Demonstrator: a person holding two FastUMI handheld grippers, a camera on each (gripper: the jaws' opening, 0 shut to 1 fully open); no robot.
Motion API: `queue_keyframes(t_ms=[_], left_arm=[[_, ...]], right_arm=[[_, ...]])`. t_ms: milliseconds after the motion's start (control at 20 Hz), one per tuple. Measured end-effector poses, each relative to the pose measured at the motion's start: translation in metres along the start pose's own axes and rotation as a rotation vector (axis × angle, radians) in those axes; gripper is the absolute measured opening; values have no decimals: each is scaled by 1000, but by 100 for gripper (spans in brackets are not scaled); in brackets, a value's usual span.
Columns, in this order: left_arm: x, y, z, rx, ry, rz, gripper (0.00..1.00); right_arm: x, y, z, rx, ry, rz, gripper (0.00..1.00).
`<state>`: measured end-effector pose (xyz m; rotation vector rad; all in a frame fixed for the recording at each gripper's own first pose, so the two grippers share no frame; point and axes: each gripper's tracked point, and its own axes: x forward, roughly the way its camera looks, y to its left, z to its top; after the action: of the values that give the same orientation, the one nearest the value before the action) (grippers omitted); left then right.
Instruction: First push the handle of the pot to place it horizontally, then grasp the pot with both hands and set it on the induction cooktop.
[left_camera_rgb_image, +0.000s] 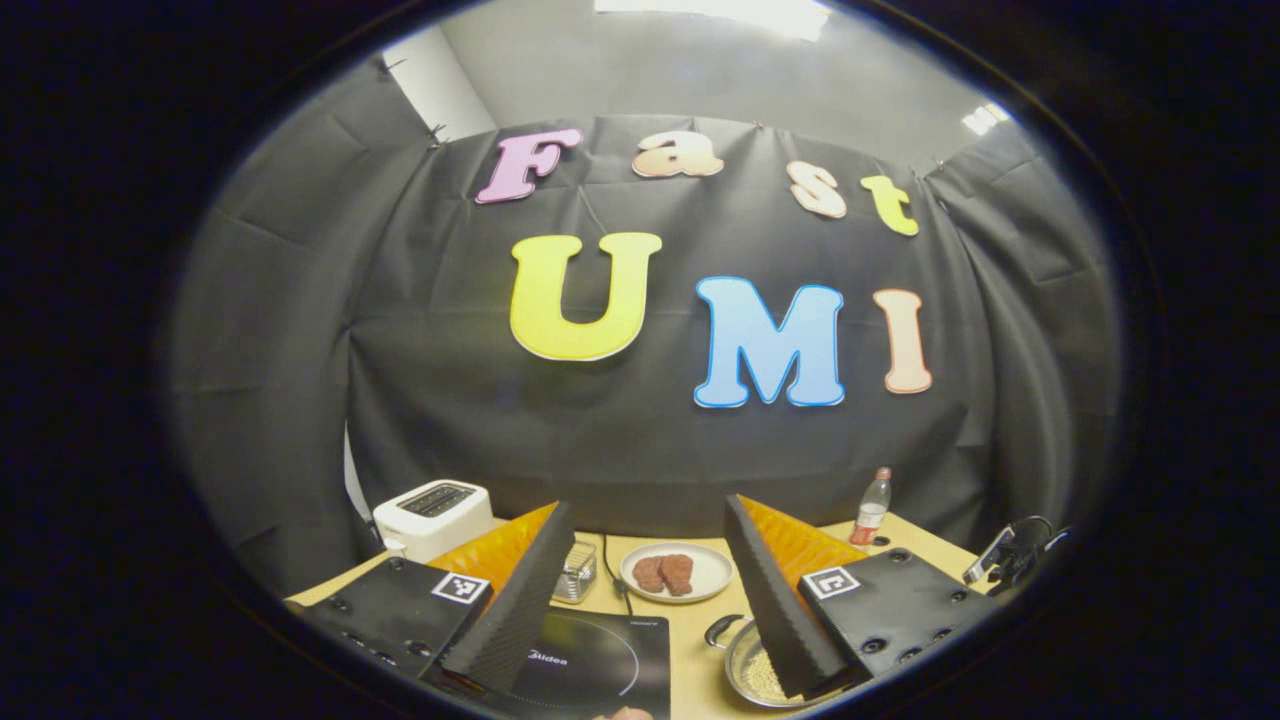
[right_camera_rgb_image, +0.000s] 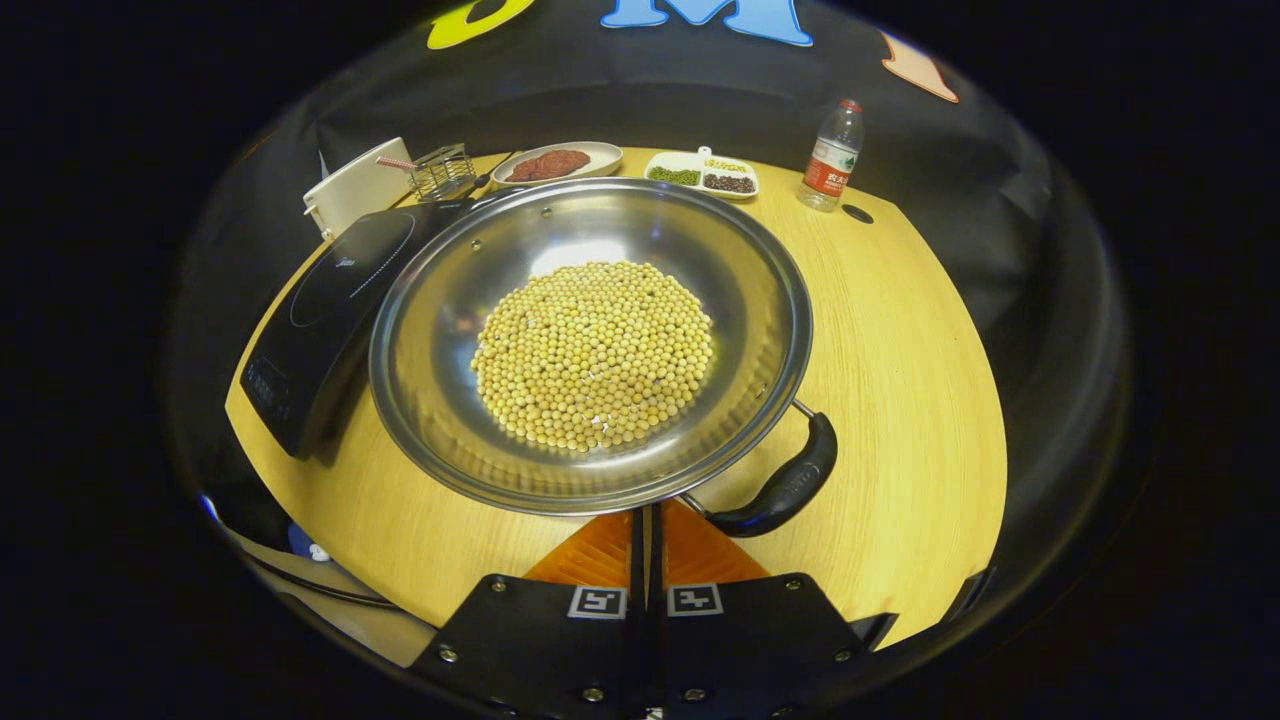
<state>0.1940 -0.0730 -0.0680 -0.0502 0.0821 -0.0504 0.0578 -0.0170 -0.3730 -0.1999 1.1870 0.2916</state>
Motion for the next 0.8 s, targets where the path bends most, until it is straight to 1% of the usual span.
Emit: queue_keyframes(t_ms=[100, 150, 300, 550, 750, 800], left_arm=[[-7, -4, 0, -3, 4, 34, 98], [-10, -6, -1, -1, 5, 46, 100], [-19, -13, 5, 25, -1, 75, 100], [-33, -18, 8, 51, -5, 113, 100], [-42, -10, 4, 54, 3, 153, 100], [-44, -8, 5, 55, 3, 162, 98]], right_arm=[[3, -16, 7, -18, -7, -20, 1], [6, -24, 9, -18, -11, -27, 0], [12, -40, 15, -28, -26, -43, 1], [19, -57, 29, -125, -69, -82, 1], [24, -67, 46, -253, -126, -130, 1], [26, -68, 51, -279, -135, -139, 1]])
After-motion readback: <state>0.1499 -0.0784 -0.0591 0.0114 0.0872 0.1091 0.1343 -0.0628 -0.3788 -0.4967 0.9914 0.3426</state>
